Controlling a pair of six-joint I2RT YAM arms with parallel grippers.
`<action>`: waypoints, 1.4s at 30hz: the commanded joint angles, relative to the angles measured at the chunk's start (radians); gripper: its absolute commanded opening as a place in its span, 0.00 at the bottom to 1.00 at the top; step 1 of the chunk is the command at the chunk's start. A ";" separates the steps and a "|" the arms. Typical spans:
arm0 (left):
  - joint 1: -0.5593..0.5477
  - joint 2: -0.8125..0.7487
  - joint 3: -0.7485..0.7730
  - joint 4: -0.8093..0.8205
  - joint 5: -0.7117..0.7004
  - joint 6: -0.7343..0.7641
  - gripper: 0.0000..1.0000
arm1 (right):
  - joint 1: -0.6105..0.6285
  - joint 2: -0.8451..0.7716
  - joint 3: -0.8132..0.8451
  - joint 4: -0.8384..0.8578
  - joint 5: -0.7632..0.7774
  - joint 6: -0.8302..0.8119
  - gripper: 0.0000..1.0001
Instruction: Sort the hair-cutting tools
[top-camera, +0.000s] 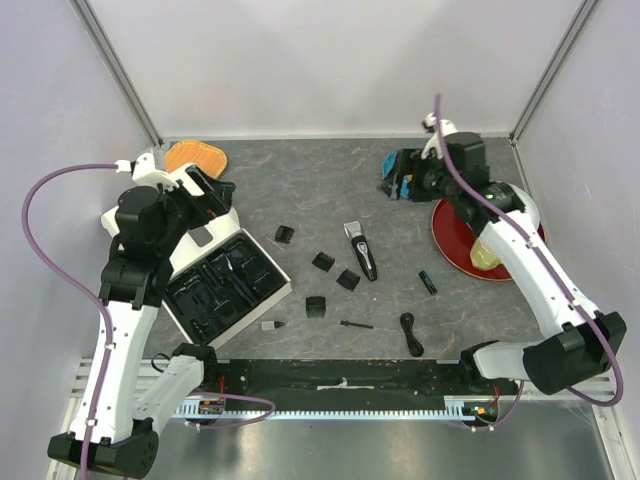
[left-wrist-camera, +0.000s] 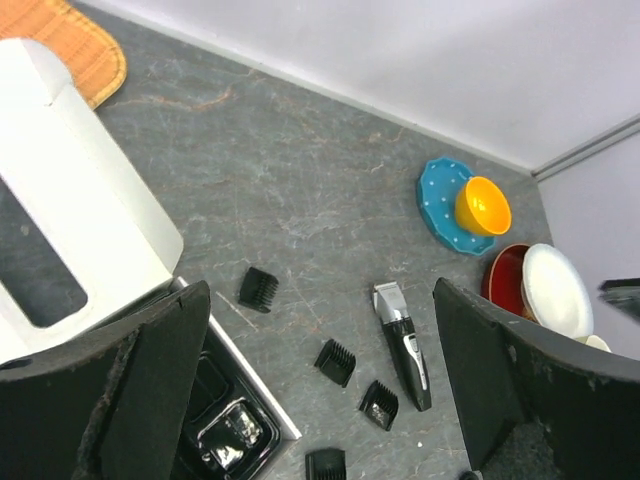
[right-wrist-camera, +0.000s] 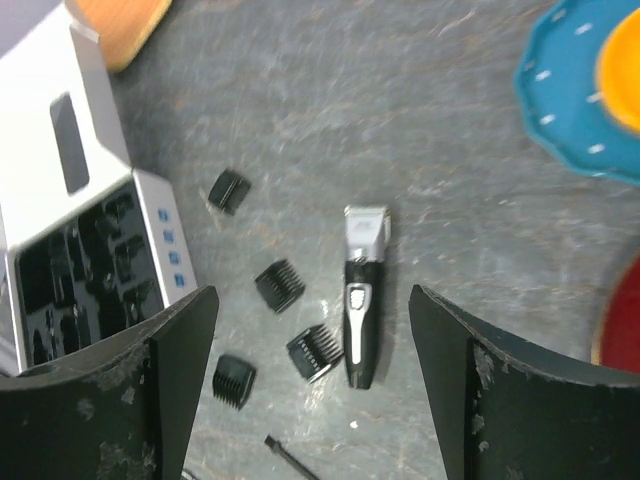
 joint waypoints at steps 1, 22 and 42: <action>0.003 -0.029 -0.031 0.140 0.101 0.083 0.99 | 0.116 0.033 -0.061 0.043 0.062 0.027 0.84; 0.002 -0.024 -0.166 0.132 0.115 0.151 1.00 | 0.331 0.316 -0.210 0.159 0.332 0.001 0.81; 0.003 0.000 -0.185 0.119 0.067 0.198 1.00 | 0.370 0.587 -0.139 0.195 0.521 0.021 0.50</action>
